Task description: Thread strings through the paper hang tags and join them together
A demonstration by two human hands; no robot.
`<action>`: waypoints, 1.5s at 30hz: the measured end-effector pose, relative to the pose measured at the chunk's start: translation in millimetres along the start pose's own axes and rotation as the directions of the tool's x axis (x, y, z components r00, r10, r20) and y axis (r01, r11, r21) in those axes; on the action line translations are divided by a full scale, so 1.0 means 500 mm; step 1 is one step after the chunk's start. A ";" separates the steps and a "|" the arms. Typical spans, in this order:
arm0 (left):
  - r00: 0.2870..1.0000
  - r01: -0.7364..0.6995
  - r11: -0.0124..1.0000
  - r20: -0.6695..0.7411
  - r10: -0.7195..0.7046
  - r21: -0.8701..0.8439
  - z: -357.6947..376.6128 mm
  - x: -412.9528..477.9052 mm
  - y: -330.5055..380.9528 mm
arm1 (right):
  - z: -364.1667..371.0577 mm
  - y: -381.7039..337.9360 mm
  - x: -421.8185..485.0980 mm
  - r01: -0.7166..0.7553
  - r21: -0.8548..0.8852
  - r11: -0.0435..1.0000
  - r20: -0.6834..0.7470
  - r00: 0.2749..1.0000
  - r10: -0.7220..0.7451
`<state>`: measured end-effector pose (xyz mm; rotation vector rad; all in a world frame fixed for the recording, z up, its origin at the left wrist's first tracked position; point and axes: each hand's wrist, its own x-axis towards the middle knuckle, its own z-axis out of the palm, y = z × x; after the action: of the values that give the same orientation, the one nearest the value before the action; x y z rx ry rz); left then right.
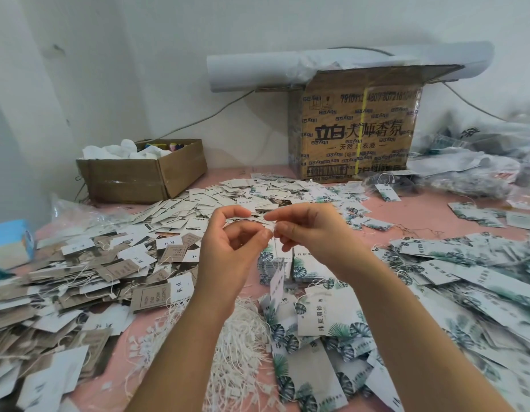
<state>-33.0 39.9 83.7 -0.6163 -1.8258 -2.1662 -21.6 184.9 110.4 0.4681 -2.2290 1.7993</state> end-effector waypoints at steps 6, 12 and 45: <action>1.000 -0.010 0.999 0.002 0.010 0.045 0.000 -0.001 0.000 | -0.008 0.000 0.000 -0.003 0.042 0.999 -0.004 1.000 0.004; 0.999 -0.036 0.992 0.039 0.031 0.122 -0.001 -0.001 -0.001 | -0.010 0.001 -0.002 -0.028 -0.006 1.000 0.055 0.998 0.029; 0.948 -0.024 0.716 0.243 -0.205 0.697 -0.019 -0.004 -0.034 | 0.007 -0.004 0.004 -0.049 0.165 0.985 -0.119 0.990 0.070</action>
<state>-40.3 33.4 66.5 -0.6993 -2.6597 -1.2669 -22.7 181.0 112.5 0.3123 -2.0450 1.9917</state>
